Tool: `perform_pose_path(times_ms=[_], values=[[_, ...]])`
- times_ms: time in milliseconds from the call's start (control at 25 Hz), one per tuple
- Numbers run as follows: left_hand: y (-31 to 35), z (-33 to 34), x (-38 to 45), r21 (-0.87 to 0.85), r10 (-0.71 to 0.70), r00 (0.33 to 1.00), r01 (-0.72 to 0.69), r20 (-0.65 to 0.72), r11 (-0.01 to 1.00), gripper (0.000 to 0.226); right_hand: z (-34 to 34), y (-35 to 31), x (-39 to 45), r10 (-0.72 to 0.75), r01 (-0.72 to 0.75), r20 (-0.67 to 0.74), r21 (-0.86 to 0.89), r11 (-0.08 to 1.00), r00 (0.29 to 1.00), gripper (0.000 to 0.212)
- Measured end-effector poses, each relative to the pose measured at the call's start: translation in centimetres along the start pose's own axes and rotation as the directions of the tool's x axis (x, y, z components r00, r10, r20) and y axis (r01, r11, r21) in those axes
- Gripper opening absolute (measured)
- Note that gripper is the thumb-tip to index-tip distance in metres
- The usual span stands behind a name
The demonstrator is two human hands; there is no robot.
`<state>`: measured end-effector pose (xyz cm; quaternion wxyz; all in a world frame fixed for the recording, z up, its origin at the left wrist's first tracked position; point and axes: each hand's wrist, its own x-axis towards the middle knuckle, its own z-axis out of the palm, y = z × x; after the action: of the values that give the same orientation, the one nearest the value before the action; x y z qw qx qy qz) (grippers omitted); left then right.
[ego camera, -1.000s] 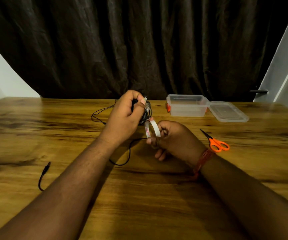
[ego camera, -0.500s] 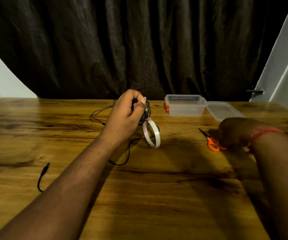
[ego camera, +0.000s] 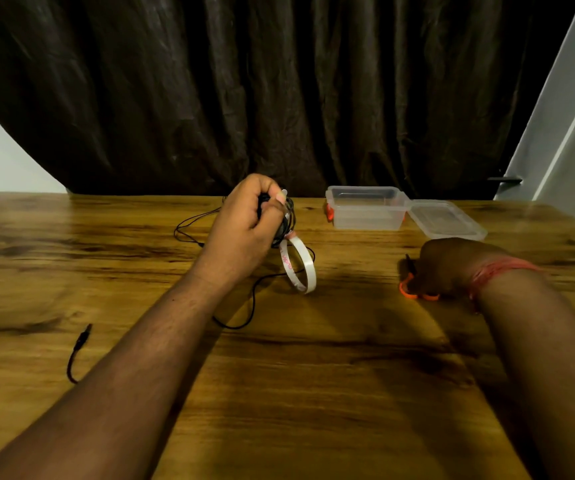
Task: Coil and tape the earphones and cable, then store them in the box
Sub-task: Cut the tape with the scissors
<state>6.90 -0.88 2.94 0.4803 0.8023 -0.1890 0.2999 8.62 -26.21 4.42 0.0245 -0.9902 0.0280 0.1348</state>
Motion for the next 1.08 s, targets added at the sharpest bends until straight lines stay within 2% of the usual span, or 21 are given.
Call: perform_pose_path(times_ms=[120, 280, 400, 520, 600, 760, 880, 1000, 1080], values=[[0.2, 0.0, -0.1, 0.024, 0.023, 1.0, -0.022, -0.015, 0.999, 0.007, 0.3, -0.9, -0.7, -0.064, 0.063, -0.01, -0.046, 0.997, 0.998, 0.016], [-0.3, -0.1, 0.0, 0.006, 0.001, 1.0, -0.001, -0.005, 1.0, 0.007, 0.4, -1.6, -0.8, -0.188, 0.167, -0.071, -0.232, 0.958, 0.98, 0.025], [-0.2, -0.1, 0.0, -0.002, 0.0, 1.0, 0.0, -0.003, 1.0, 0.008, 0.6, -1.9, -0.8, -0.23, 0.206, -0.092, -0.216, 0.955, 0.969, 0.028], [0.2, -0.1, 0.0, -0.006, 0.003, 1.0, -0.003, -0.002, 1.0, 0.007, 0.5, -2.1, -1.0, -0.239, 0.21, -0.106, -0.23, 0.95, 0.965, 0.016], [0.5, -0.1, -0.1, -0.015, 0.009, 1.0, -0.009, -0.004, 1.0, 0.006, 0.7, -2.1, -0.7, -0.206, 0.177, -0.128, -0.206, 0.962, 0.97, 0.029], [0.5, -0.2, -0.1, -0.023, 0.014, 1.0, -0.014, -0.003, 1.0, 0.007, 0.9, -1.7, 0.1, -0.191, 0.177, -0.138, -0.11, 0.978, 0.972, 0.028], [-0.1, -0.2, 0.0, -0.002, 0.018, 1.0, -0.018, -0.003, 1.0, 0.01, 0.4, -1.1, 0.5, -0.225, 0.239, -0.158, 0.082, 0.967, 0.962, 0.031], [-0.8, -0.2, 0.2, 0.041, 0.033, 0.999, -0.032, -0.014, 0.999, 0.016, 0.1, -1.2, 0.2, -0.347, 0.376, -0.145, 0.375, 0.848, 0.927, 0.019], [-0.8, -0.2, 0.3, 0.037, 0.028, 1.0, -0.027, -0.012, 0.999, 0.012, 0.1, -1.6, -0.2, -0.421, 0.448, -0.162, 0.431, 0.784, 0.892, 0.008]])
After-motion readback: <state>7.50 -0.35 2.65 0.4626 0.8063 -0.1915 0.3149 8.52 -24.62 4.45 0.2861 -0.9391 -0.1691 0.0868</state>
